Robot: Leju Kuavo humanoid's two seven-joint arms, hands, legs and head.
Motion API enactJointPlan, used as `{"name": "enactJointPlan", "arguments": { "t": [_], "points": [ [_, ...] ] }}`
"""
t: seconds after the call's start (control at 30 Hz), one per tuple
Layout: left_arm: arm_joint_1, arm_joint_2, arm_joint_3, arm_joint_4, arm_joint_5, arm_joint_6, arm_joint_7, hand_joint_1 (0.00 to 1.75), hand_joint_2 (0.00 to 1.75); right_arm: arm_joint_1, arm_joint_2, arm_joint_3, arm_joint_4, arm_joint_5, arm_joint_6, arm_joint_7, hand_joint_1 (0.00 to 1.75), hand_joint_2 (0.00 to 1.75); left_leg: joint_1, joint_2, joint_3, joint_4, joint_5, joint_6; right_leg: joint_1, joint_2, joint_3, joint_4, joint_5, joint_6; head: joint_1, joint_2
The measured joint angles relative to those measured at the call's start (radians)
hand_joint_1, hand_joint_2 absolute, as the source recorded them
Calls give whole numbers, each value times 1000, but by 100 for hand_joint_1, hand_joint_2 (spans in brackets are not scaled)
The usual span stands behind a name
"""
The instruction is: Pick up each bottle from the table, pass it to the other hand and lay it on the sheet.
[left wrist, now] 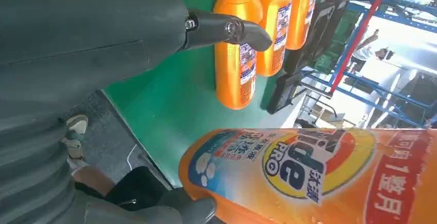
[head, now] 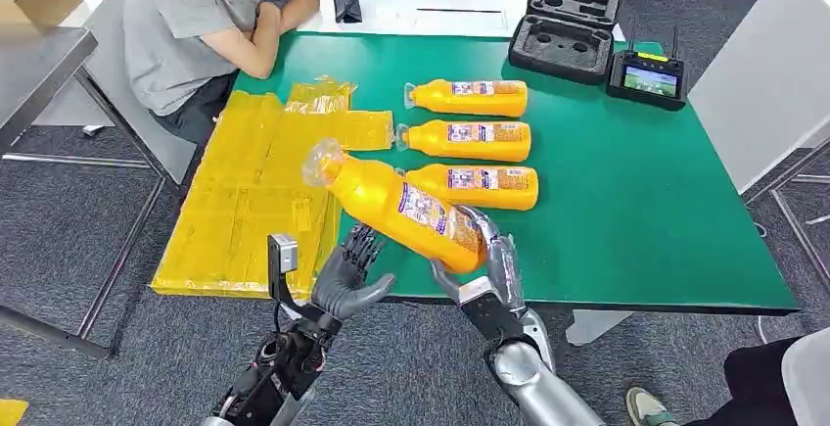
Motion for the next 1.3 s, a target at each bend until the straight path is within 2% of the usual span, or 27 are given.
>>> {"name": "enactJointPlan", "arguments": {
  "t": [0.53,1.3],
  "points": [
    [4,2,0,-39,100,-38,54,0,175,0,5,22,29,1,-14,0,175,175,0,0,0,0,0,0,0,0,0,0,0,0,0,0],
    [-5,2,-11,-40,136,-60,60,0,175,0,22,69,53,-15,-8,0,175,175,0,0,0,0,0,0,0,0,0,0,0,0,0,0]
  ]
}}
